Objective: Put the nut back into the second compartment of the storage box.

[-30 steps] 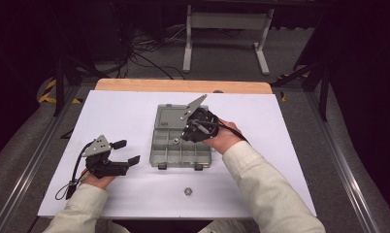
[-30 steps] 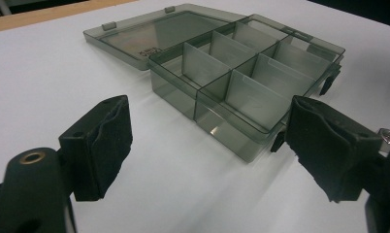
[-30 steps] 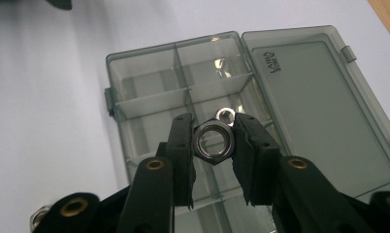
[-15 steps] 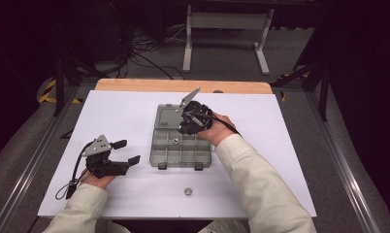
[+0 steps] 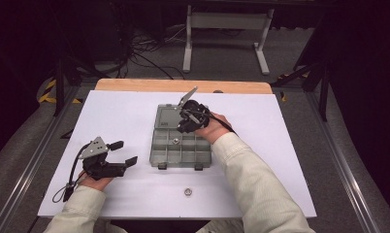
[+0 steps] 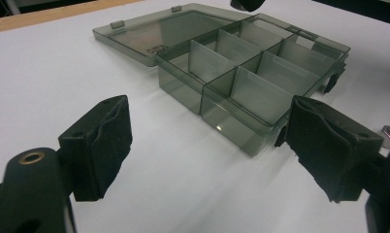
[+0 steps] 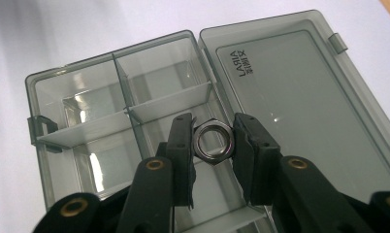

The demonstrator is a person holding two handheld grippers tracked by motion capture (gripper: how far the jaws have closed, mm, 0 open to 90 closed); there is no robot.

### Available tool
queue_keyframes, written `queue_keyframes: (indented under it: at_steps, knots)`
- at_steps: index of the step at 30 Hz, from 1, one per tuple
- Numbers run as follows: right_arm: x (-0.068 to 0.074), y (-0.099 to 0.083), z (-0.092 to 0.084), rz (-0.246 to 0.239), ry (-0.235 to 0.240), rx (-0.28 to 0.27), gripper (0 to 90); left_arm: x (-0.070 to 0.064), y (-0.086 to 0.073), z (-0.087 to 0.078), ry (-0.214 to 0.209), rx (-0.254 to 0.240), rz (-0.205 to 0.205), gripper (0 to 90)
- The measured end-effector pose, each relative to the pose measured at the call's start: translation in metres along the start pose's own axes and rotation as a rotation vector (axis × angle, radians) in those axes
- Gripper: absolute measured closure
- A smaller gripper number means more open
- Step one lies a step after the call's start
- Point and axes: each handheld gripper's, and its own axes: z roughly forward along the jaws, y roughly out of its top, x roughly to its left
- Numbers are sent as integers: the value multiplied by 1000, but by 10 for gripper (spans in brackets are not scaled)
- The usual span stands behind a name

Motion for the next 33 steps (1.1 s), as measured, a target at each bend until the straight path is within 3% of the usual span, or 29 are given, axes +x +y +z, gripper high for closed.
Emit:
queue_keyframes:
  at_steps: [27, 33]
  knots:
    - [-3, 4, 35, -17, 53, 64, 695, 0, -17, -28, 68, -4, -49, 176]
    - [0, 6, 44, -30, 61, 99, 695, 0, -19, -33, 80, -7, -55, 176]
